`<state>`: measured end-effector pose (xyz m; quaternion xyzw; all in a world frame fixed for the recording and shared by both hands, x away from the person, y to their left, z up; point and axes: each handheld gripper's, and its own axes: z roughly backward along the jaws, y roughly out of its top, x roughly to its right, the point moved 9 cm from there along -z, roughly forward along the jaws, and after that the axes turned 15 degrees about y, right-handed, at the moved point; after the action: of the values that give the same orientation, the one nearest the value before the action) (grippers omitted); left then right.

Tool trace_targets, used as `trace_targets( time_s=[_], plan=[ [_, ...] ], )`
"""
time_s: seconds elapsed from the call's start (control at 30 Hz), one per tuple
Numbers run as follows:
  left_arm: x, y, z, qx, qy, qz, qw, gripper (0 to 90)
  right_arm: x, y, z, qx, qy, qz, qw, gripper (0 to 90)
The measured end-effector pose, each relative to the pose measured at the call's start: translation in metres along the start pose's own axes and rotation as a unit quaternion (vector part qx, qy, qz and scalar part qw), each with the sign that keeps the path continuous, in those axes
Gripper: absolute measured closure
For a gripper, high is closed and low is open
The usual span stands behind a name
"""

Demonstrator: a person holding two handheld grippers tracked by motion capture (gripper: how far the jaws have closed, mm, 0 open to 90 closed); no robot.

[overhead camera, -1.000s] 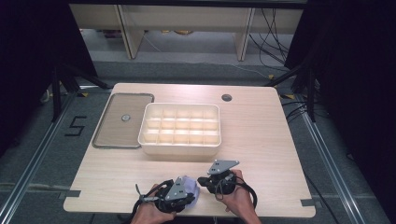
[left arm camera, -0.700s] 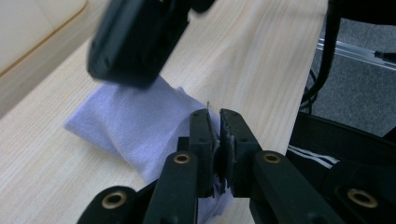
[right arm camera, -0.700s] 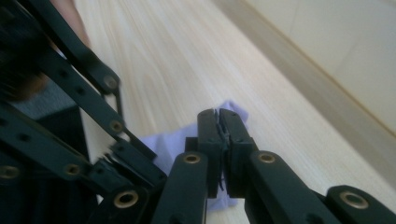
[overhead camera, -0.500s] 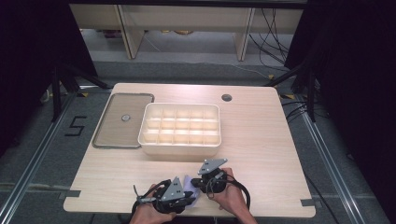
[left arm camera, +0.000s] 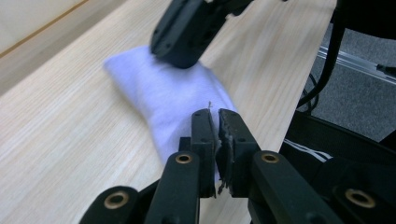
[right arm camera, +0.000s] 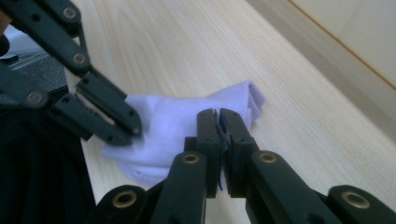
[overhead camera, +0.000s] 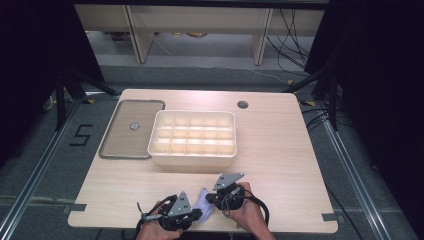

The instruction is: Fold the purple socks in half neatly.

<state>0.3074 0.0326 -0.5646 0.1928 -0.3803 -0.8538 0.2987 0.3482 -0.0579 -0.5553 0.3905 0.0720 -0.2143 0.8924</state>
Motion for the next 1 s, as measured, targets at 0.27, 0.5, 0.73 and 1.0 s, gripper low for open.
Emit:
trace_targets(
  time_s=[0.27,0.5,0.73,1.0],
  plan=[
    [-0.004,-0.002,0.000,-0.011,0.007,-0.015,0.9998,83.3,0.000,0.006,0.013,0.023,-0.034,-0.001,0.9992,69.0],
    [-0.004,-0.003,0.000,-0.013,0.004,-0.011,0.9998,83.1,0.003,0.006,0.002,0.024,-0.020,-0.045,0.9985,57.2],
    [-0.005,-0.003,0.001,-0.013,0.007,-0.024,0.9996,82.6,0.004,-0.001,-0.012,-0.007,-0.012,-0.062,0.9980,50.8],
    [-0.002,-0.003,0.004,-0.010,-0.001,-0.021,0.9997,78.5,0.005,-0.005,-0.014,-0.002,0.011,-0.094,0.9955,55.0]
  ],
)
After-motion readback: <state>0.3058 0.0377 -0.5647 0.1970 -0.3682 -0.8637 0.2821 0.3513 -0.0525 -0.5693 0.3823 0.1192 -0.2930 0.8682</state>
